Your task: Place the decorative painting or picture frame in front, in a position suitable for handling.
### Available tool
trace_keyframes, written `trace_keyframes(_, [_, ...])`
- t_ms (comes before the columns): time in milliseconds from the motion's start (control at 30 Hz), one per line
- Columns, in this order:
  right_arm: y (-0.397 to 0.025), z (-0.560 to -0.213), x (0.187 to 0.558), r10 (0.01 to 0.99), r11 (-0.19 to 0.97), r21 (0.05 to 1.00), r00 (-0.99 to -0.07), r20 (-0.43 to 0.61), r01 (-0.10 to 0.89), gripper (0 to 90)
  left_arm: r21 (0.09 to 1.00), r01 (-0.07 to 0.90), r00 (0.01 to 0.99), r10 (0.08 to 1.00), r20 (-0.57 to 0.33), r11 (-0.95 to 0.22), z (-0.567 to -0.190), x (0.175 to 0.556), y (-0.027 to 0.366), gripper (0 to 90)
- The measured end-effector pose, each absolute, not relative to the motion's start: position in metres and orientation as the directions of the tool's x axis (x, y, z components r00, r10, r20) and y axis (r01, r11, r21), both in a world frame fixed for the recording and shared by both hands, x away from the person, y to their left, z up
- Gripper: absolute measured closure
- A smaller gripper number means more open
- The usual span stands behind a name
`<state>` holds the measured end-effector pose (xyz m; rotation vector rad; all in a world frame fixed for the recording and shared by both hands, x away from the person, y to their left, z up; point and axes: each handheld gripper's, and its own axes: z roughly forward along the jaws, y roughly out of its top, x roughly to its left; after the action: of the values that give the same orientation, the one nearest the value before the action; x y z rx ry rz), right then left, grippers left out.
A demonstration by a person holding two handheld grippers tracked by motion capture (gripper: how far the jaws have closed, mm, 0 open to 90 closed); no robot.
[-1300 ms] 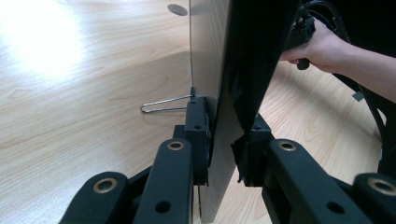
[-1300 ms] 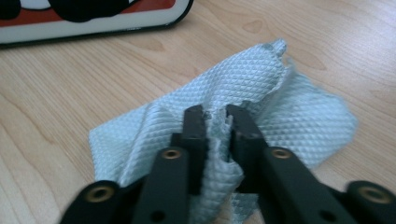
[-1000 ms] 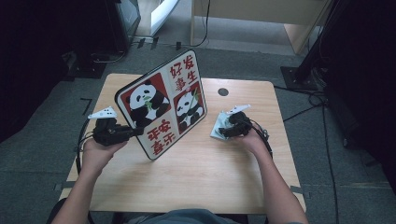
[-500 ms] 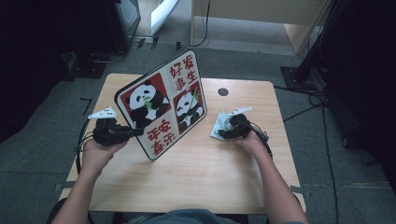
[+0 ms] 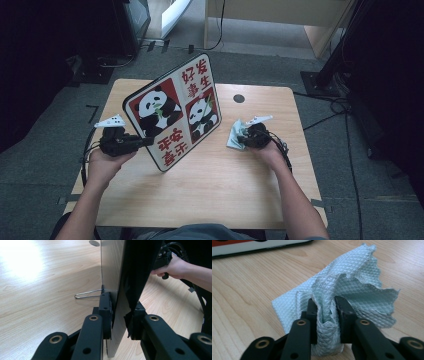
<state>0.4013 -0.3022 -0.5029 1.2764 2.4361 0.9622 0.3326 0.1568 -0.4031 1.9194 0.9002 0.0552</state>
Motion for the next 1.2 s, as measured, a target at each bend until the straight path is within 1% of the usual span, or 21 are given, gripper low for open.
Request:
trace_keyframes(67, [-0.3,-0.502,0.402,0.797,0.42,0.641,-0.599,0.078,0.643,77.2,0.788,0.563,0.725,0.606,-0.328,-0.247,-0.403,0.333,0.157,77.7])
trace_keyframes(100, [-0.301,-0.501,0.405,0.799,0.412,0.631,-0.594,0.097,0.657,77.2,0.788,0.564,0.724,0.606,-0.329,-0.246,-0.403,0.333,0.157,77.6])
trace_keyframes(167, [-0.303,-0.499,0.412,0.805,0.357,0.595,-0.561,0.196,0.72,77.2,0.788,0.565,0.724,0.606,-0.33,-0.246,-0.403,0.333,0.157,77.6])
trace_keyframes(233, [-0.304,-0.494,0.414,0.811,0.348,0.589,-0.55,0.201,0.729,77.6,0.788,0.565,0.724,0.605,-0.331,-0.245,-0.403,0.333,0.157,77.7])
trace_keyframes(267, [-0.304,-0.491,0.413,0.815,0.352,0.595,-0.549,0.184,0.723,77.9,0.787,0.566,0.724,0.604,-0.332,-0.245,-0.403,0.333,0.157,77.6])
trace_keyframes(367, [-0.299,-0.483,0.409,0.789,0.423,0.61,-0.603,0.116,0.67,78.7,0.788,0.564,0.725,0.604,-0.331,-0.246,-0.403,0.333,0.157,77.7])
trace_keyframes(400, [-0.299,-0.483,0.409,0.789,0.423,0.61,-0.603,0.116,0.67,78.7,0.788,0.564,0.725,0.604,-0.331,-0.246,-0.403,0.333,0.157,77.8])
trace_keyframes(500, [-0.292,-0.476,0.407,0.757,0.476,0.621,-0.65,0.071,0.622,78.9,0.789,0.564,0.721,0.61,-0.328,-0.243,-0.402,0.333,0.157,78.6])
trace_keyframes(533, [-0.292,-0.476,0.407,0.757,0.476,0.621,-0.65,0.071,0.622,78.9,0.789,0.564,0.721,0.61,-0.328,-0.243,-0.402,0.333,0.157,78.8])
trace_keyframes(600, [-0.284,-0.47,0.405,0.727,0.502,0.629,-0.684,0.064,0.593,78.9,0.792,0.562,0.72,0.612,-0.327,-0.238,-0.402,0.333,0.158,79.0])
trace_keyframes(667, [-0.282,-0.461,0.406,0.746,0.481,0.646,-0.664,0.053,0.593,78.9,0.792,0.563,0.72,0.612,-0.329,-0.237,-0.402,0.333,0.158,79.0])
trace_keyframes(700, [-0.282,-0.455,0.407,0.75,0.452,0.672,-0.658,0.07,0.587,79.0,0.792,0.563,0.72,0.612,-0.329,-0.237,-0.402,0.333,0.158,79.0])
trace_keyframes(733, [-0.282,-0.455,0.407,0.75,0.452,0.672,-0.658,0.07,0.587,79.0,0.792,0.563,0.719,0.612,-0.329,-0.237,-0.402,0.333,0.158,79.0])
trace_keyframes(767, [-0.28,-0.439,0.41,0.77,0.391,0.703,-0.629,0.104,0.594,79.0,0.792,0.562,0.72,0.613,-0.326,-0.239,-0.402,0.332,0.158,79.0])
trace_keyframes(800, [-0.28,-0.439,0.41,0.77,0.391,0.703,-0.629,0.104,0.594,79.0,0.793,0.561,0.72,0.613,-0.325,-0.239,-0.402,0.332,0.158,79.0])
trace_keyframes(833, [-0.281,-0.423,0.412,0.769,0.354,0.725,-0.625,0.133,0.591,78.9,0.791,0.562,0.721,0.611,-0.325,-0.242,-0.402,0.331,0.158,79.0])
trace_keyframes(967, [-0.279,-0.397,0.415,0.745,0.324,0.787,-0.654,0.13,0.525,78.9,0.791,0.56,0.725,0.606,-0.326,-0.244,-0.402,0.33,0.16,78.9])
trace_keyframes(1033, [-0.278,-0.393,0.415,0.74,0.322,0.792,-0.66,0.131,0.518,78.9,0.791,0.56,0.727,0.604,-0.327,-0.245,-0.402,0.33,0.16,79.0])
trace_keyframes(1067, [-0.274,-0.383,0.418,0.727,0.326,0.804,-0.675,0.123,0.497,78.9,0.792,0.558,0.73,0.601,-0.325,-0.249,-0.402,0.329,0.161,79.0])
trace_keyframes(1133, [-0.273,-0.38,0.419,0.724,0.329,0.806,-0.68,0.119,0.492,78.9,0.792,0.558,0.731,0.599,-0.327,-0.248,-0.402,0.329,0.161,78.9])
trace_keyframes(1200, [-0.267,-0.369,0.423,0.707,0.334,0.821,-0.699,0.107,0.464,78.8,0.792,0.557,0.733,0.596,-0.328,-0.249,-0.402,0.33,0.162,78.9])
